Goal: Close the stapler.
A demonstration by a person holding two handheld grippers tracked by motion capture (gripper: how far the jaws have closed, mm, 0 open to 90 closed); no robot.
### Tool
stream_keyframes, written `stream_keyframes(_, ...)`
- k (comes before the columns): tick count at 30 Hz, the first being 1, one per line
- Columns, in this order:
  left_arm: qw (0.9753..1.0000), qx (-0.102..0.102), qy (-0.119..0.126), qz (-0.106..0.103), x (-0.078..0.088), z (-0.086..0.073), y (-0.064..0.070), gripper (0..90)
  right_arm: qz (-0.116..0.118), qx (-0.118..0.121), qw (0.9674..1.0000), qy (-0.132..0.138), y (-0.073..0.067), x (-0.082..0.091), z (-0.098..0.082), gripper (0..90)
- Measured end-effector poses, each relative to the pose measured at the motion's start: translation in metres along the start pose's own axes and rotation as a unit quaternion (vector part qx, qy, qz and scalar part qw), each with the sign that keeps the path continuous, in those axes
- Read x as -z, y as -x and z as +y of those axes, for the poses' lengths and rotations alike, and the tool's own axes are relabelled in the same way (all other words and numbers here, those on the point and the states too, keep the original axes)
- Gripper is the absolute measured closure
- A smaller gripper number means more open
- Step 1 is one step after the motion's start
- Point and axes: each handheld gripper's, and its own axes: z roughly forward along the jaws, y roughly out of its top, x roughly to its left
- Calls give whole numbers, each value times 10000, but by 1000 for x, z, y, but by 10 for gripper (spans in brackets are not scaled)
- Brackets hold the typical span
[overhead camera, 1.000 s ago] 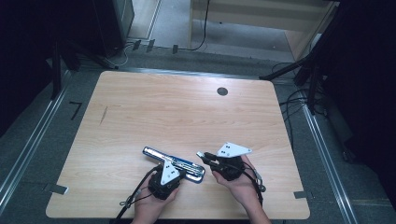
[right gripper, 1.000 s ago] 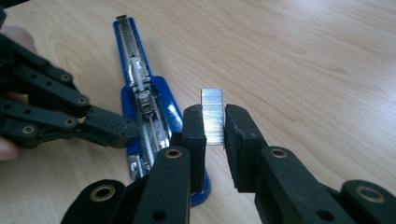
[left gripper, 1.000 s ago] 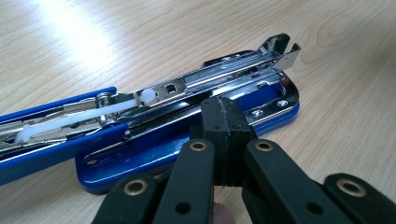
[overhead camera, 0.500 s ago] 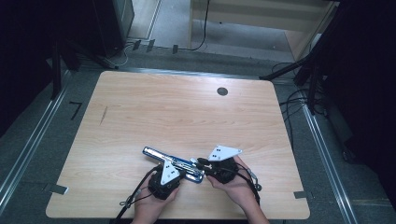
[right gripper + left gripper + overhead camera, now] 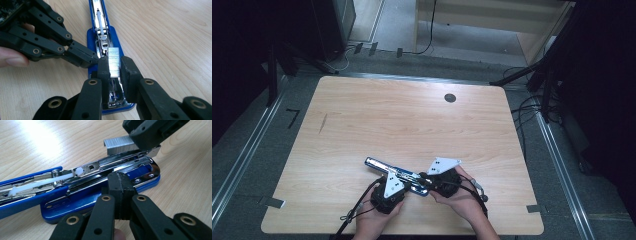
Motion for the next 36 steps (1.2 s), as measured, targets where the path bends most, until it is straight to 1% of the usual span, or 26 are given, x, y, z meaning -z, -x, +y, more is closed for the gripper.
stream_keyframes(6, 10000, -10, -12, -12, 0, 0, 0, 900, 61, 69, 9999, -123, 0, -1, 2, 799)
stream_keyframes(8, 10000, -15, -11, -13, 0, 0, 0, 900, 32, 149, 9997, -181, 0, -1, 3, 799)
stream_keyframes(10, 10000, -4, -2, -15, 0, 0, 0, 900, 44, 164, 9996, -243, 1, -1, 5, 799)
stream_keyframes(14, 10000, -10, -5, -10, 0, 0, 0, 900, 122, 260, 9991, -326, 1, -2, 6, 798)
stream_keyframes(21, 10000, -5, -3, -11, 0, 0, -1, 900, 152, 247, 9988, -407, 1, -4, 6, 799)
stream_keyframes(36, 10000, -1, -2, -7, 0, 0, 0, 900, 203, 265, 9985, -442, 4, -5, 5, 799)
